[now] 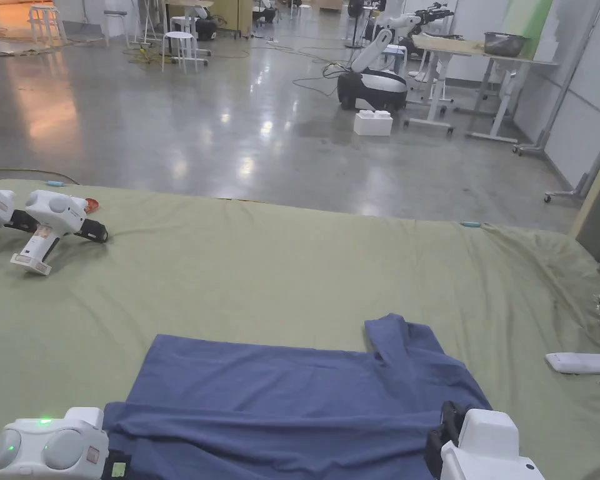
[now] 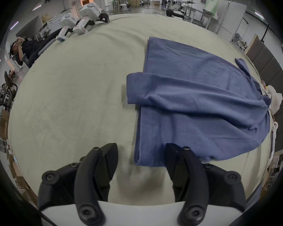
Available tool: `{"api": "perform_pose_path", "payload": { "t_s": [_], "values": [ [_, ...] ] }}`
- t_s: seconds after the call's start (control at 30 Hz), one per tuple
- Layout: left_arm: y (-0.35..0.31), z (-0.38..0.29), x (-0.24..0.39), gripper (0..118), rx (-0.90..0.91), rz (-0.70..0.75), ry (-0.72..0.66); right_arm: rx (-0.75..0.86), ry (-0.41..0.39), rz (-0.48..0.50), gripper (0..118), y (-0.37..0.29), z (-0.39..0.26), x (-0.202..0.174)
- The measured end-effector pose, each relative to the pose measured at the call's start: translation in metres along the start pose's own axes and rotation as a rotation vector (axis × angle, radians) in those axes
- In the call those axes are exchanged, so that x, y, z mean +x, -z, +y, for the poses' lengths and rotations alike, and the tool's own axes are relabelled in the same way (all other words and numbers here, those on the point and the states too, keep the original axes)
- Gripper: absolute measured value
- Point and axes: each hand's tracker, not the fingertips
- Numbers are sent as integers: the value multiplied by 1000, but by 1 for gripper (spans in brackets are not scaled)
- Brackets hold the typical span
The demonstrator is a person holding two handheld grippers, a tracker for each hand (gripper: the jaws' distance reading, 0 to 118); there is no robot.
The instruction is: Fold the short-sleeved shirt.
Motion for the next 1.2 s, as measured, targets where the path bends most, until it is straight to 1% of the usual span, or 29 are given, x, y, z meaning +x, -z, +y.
{"api": "perform_pose_path", "payload": {
  "t_s": [0.03, 0.1, 0.17, 0.23, 0.27, 0.3, 0.33, 0.37, 0.4, 0.43, 0.5, 0.63, 0.7, 0.73, 0.77, 0.8, 0.83, 0.87, 0.9, 0.93, 0.97, 1.03, 1.13, 1.2],
  "values": [
    [-1, -1, 5, 54, 7, -6, 30, -8, 5, -2, 0, 0, -2, 3],
    [-4, -5, 17, 31, 19, -13, 76, -24, 11, -14, 0, 2, -5, 8],
    [-3, -8, 23, 9, 26, -29, 89, -45, 21, -26, 0, 4, -9, 17],
    [-2, -10, 24, 4, 28, -25, 89, -76, 41, -41, 1, 9, -11, 31],
    [-4, -10, 23, 3, 33, -26, 94, -93, 47, -50, 4, 12, -13, 39],
    [-7, -11, 21, 3, 39, -35, 97, -123, 44, -86, 13, 16, -14, 50],
    [-11, -12, 19, 2, 49, -42, 88, -163, 33, -101, 32, 22, -15, 61],
    [-14, -13, 16, 2, 58, -55, 73, -197, 35, -108, 59, 28, -17, 70],
    [-18, -15, 13, 2, 73, -66, 60, -256, 34, -111, 73, 37, -20, 85],
    [-21, -17, 11, 2, 80, -70, 55, -306, 26, -101, 78, 46, -23, 95],
    [-26, -19, 6, 2, 107, -73, 42, -397, 29, -89, 78, 64, -32, 113],
    [-32, -23, 3, 2, 139, -77, 25, -546, 134, -47, 78, 96, -53, 132],
    [-32, -23, 6, 2, 148, -69, 40, -595, 115, -4, 77, 110, -63, 131],
    [-33, -23, 7, 2, 153, -60, 51, -625, 96, 2, 74, 117, -68, 130],
    [-33, -23, 8, 2, 154, -57, 57, -658, 83, 12, 64, 122, -72, 128],
    [-33, -23, 8, 2, 153, -56, 57, -682, 86, 19, 50, 128, -80, 127],
    [-32, -23, 8, 2, 153, -55, 54, -697, 101, 38, 38, 131, -84, 127],
    [-32, -23, 8, 2, 154, -54, 49, -692, 136, 62, 27, 130, -86, 128],
    [-33, -23, 8, 2, 155, -56, 42, -668, 142, 64, 18, 128, -84, 127],
    [-34, -23, 8, 2, 156, -56, 38, -666, 130, 55, 14, 123, -80, 121],
    [-36, -22, 9, 2, 161, -54, 35, -663, 119, 57, 14, 121, -77, 118],
    [-41, -21, 9, 2, 177, -57, 31, -659, 55, 36, 11, 119, -74, 112],
    [-51, -16, 8, 2, 202, -67, 30, -635, 44, 42, 8, 114, -67, 110],
    [-63, -12, 5, 2, 227, -83, 30, -597, 29, 47, 7, 100, -49, 108]
  ]
}}
